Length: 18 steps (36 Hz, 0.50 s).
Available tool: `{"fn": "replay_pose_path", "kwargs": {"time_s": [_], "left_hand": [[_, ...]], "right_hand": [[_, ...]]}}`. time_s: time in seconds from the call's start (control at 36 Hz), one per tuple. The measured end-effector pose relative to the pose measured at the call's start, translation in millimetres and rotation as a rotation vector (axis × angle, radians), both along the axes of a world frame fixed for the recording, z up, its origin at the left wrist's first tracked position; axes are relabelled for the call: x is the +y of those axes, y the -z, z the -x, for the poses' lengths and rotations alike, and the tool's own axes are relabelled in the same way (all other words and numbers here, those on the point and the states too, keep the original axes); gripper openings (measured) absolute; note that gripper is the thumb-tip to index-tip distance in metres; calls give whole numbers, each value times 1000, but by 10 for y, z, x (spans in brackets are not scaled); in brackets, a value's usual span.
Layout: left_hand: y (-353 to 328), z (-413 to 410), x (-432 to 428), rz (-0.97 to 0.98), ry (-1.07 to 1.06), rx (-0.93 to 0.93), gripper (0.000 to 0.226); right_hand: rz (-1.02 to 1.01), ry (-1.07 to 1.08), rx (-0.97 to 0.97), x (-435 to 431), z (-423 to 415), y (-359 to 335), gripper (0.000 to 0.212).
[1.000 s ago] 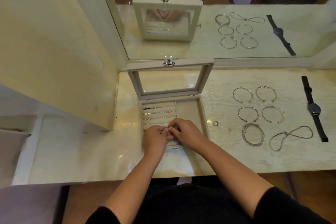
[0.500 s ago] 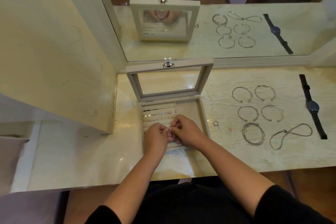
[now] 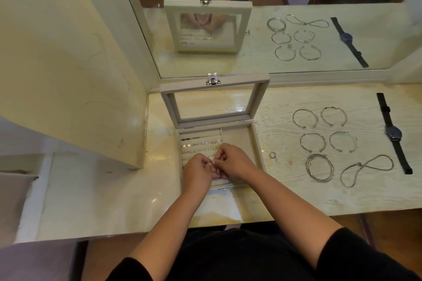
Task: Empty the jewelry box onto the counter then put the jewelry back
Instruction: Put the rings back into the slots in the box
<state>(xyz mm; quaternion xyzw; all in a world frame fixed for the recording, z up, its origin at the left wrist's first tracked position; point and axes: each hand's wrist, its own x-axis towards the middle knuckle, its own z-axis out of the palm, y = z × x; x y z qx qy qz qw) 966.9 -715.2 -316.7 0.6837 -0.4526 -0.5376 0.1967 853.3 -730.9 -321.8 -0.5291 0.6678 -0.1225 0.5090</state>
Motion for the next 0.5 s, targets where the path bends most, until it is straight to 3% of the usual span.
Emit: {"fn": "replay_pose_path", "kwargs": {"time_s": [0.36, 0.5], "left_hand": [[-3, -18, -5, -20, 13, 31, 31], [-9, -37, -12, -38, 4, 42, 19]], "right_hand": [[7, -23, 172, -49, -77, -87, 29], [23, -43, 172, -35, -79, -89, 27]]}}
